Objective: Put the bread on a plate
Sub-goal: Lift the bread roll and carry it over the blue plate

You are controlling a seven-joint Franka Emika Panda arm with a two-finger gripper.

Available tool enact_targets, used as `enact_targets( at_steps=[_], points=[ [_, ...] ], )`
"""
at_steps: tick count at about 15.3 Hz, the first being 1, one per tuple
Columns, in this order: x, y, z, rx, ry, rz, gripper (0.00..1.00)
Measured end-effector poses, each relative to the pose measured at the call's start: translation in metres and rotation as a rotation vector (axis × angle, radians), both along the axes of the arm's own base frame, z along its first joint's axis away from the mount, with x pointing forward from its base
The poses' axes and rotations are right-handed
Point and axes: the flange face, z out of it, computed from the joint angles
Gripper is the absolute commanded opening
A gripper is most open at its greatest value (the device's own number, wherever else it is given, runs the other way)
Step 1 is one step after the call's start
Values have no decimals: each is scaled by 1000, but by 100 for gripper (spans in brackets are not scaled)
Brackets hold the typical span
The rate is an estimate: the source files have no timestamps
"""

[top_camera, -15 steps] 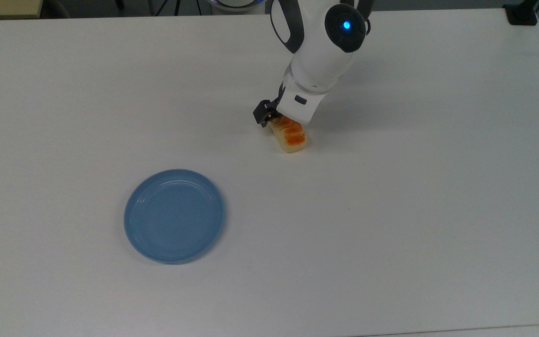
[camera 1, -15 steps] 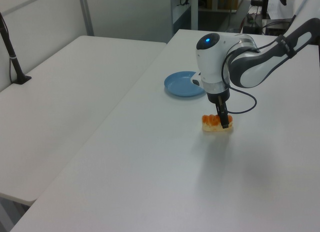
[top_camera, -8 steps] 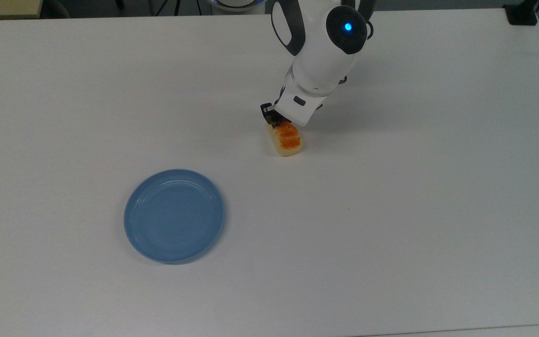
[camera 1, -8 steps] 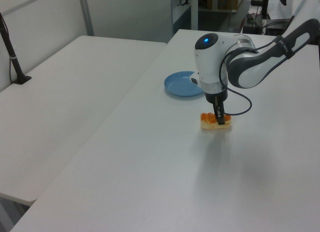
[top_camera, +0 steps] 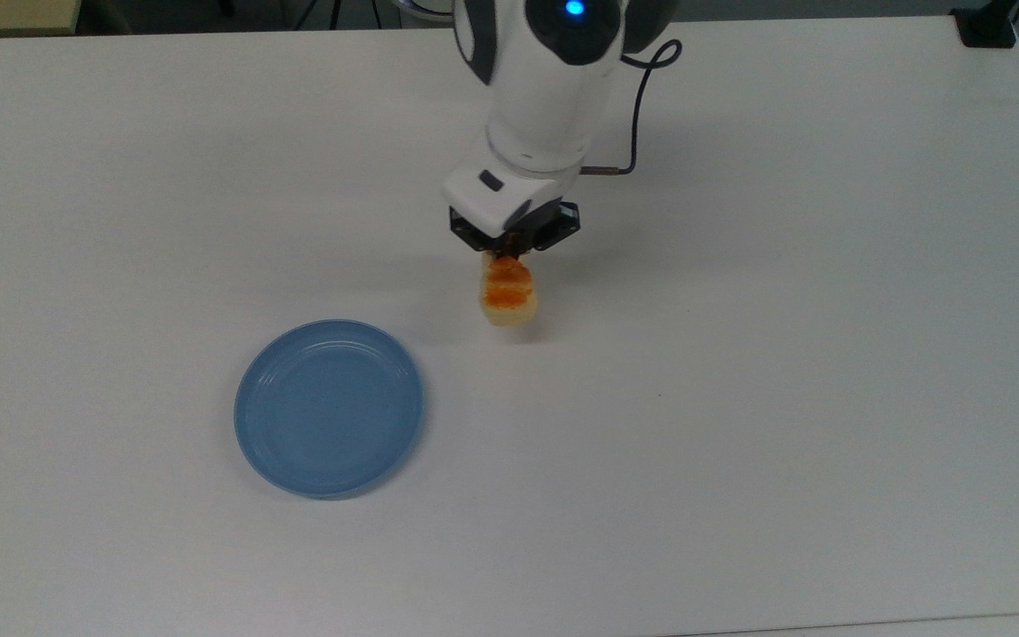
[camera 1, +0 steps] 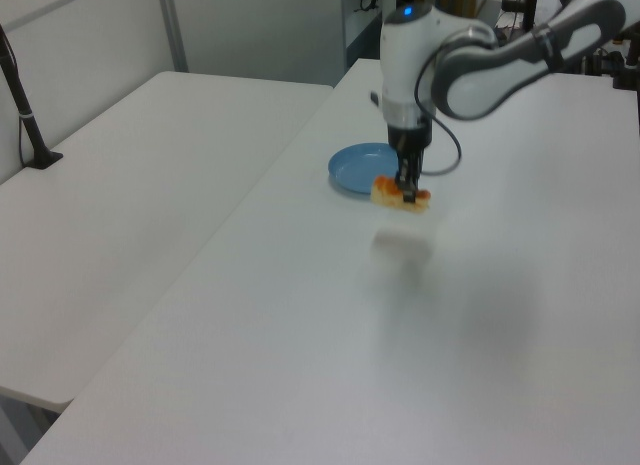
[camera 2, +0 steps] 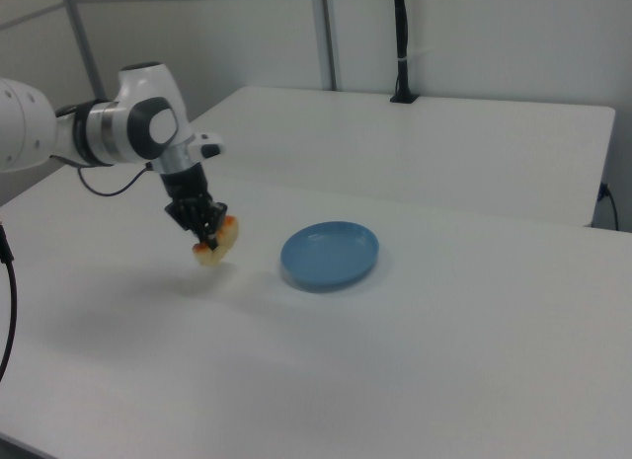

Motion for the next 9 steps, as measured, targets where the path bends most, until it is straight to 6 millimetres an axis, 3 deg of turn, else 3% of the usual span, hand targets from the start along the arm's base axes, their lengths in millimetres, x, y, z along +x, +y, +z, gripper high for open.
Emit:
enact_targets(
  at_steps=[4, 9],
  points=[
    [22, -51, 15, 21, -112, -206, 0],
    [58, -100, -8, 17, -222, -438, 0]
  ],
)
